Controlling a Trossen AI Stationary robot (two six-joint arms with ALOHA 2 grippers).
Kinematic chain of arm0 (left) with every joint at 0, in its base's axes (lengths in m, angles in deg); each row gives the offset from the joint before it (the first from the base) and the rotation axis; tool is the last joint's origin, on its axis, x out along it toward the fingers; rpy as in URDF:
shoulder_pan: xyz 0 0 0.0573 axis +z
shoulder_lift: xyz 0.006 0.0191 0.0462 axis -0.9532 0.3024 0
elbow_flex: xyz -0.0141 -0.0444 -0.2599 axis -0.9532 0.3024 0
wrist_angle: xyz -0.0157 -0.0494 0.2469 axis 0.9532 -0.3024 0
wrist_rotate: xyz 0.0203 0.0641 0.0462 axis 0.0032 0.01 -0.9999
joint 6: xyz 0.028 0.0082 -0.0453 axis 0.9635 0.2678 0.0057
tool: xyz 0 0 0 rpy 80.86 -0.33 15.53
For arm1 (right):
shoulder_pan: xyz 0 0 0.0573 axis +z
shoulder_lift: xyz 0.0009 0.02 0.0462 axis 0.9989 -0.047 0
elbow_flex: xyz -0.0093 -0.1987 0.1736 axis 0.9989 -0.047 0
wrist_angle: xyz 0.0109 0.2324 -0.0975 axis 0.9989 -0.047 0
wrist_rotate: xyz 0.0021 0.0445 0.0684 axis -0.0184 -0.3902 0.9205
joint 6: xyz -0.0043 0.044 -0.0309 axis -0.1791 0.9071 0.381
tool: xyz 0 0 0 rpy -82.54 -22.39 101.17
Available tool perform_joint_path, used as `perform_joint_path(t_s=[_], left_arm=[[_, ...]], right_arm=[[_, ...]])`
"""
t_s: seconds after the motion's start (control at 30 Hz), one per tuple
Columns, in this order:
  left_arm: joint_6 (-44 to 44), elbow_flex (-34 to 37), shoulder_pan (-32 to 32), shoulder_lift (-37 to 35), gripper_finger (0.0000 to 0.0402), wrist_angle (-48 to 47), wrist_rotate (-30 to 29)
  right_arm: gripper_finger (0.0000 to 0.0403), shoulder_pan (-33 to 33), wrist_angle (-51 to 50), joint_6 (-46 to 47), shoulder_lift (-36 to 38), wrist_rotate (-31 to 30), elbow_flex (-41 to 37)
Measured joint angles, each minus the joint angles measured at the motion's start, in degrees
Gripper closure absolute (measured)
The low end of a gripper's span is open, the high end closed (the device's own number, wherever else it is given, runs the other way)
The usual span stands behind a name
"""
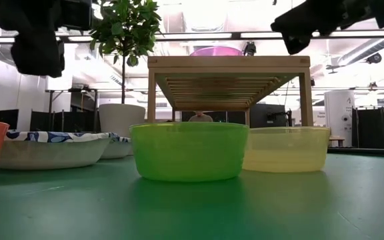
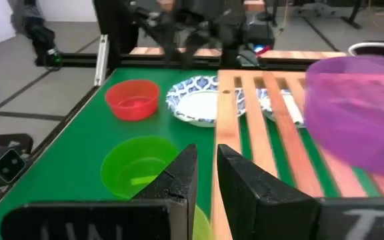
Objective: Place and stack bowls onto a shelf
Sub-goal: Stack the red bowl on top of the violet bowl on the shelf
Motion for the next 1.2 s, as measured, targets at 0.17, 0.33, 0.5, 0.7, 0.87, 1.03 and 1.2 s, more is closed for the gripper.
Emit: perform_joint_path(t_s=[0.17, 0.33, 0.5, 0.7, 0.87, 1.03, 1.2], left_arm=[[-4.0, -0.6, -5.0, 4.0, 0.0274, 6.0, 0.1], [-7.3, -5.4, -7.8, 7.7, 0.0274, 3.7, 0.9], [-9.9, -12.5, -10.2, 12.5, 0.0274, -2.0, 3.8], [-13.5, -23.4, -15.4, 20.0, 0.0274, -18.4, 4.2], [-13.8, -31.8, -18.0, 26.5, 0.0274, -37.1, 3.7], [-10.6, -31.4, -19.4, 29.7, 0.0274, -39.0, 3.7], [-9.6, -26.4, -19.7, 28.6, 0.0274, -34.8, 3.6]], right_arm=[[0.0355, 0.0, -0.4, -1.7, 0.1, 0.1, 0.8], [0.0355, 0.0, -0.3, -2.1, 0.0, 0.0, 1.2], [0.0355, 0.0, -0.3, -2.1, 0.0, 0.1, 1.2], [0.0355, 0.0, -0.3, -0.8, 0.1, 0.6, 1.2], [0.0355, 0.0, -0.3, -0.9, 0.1, 0.6, 1.2], [0.0355, 0.0, -0.3, -0.8, 0.3, 0.6, 1.2], [0.0355, 0.0, -0.3, -0.8, 0.3, 0.7, 1.2]])
